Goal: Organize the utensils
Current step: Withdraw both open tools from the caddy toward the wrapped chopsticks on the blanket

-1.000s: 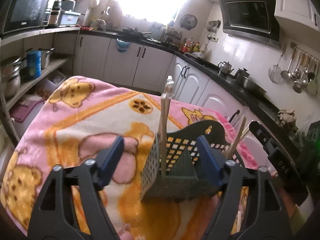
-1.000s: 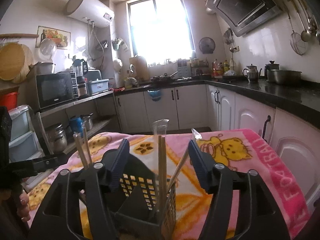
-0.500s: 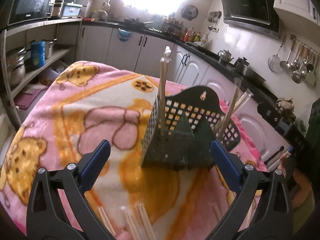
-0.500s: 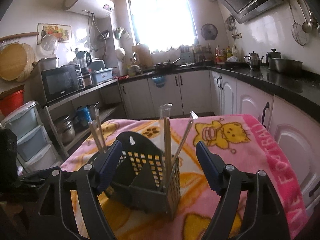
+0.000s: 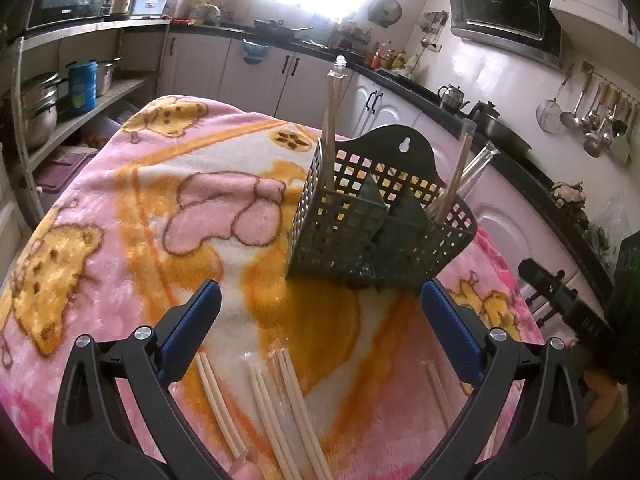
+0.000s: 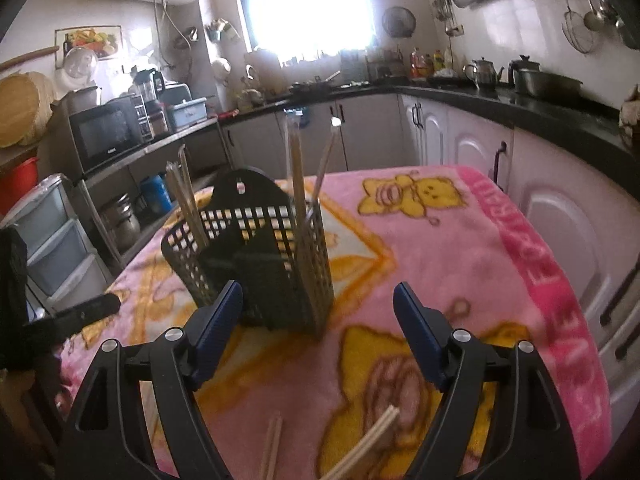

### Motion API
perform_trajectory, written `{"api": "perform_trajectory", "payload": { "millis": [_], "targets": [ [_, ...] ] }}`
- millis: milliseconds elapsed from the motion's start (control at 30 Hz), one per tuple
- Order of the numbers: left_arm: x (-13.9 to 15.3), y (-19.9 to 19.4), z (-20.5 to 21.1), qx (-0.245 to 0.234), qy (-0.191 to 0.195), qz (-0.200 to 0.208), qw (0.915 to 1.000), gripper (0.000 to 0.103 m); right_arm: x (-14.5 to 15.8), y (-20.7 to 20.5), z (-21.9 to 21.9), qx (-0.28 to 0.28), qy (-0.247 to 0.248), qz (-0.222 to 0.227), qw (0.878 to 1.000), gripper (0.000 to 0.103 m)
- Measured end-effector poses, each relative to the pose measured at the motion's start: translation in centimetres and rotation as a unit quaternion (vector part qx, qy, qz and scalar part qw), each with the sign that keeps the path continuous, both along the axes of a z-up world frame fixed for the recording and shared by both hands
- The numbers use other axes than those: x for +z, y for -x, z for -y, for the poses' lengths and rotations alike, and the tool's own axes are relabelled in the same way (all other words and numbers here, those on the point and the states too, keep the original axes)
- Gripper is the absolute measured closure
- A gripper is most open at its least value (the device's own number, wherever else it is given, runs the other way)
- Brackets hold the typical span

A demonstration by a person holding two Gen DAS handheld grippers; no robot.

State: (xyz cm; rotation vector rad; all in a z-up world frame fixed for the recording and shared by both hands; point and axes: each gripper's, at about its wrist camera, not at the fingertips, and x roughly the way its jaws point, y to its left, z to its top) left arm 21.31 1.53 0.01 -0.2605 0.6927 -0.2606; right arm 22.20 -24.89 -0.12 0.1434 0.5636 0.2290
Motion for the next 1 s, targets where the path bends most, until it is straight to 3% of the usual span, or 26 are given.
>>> {"api": "perform_trajectory", "payload": {
  "millis": [467, 1000],
  "targets": [
    [-0.6, 3.0, 0.6, -0.011, -0.012, -0.006, 0.9999, 0.011, -2.0, 3.4, -0.5, 0.028, 0.009, -0.037, 0.999, 0.028],
    [-3.0, 5.5, 1.2, -0.017, -0.021, -0.040, 0.9988, 0.011, -5.1, 6.2, 1.6, 0.028, 0.018, -0.084, 0.996, 0.028]
  ]
}}
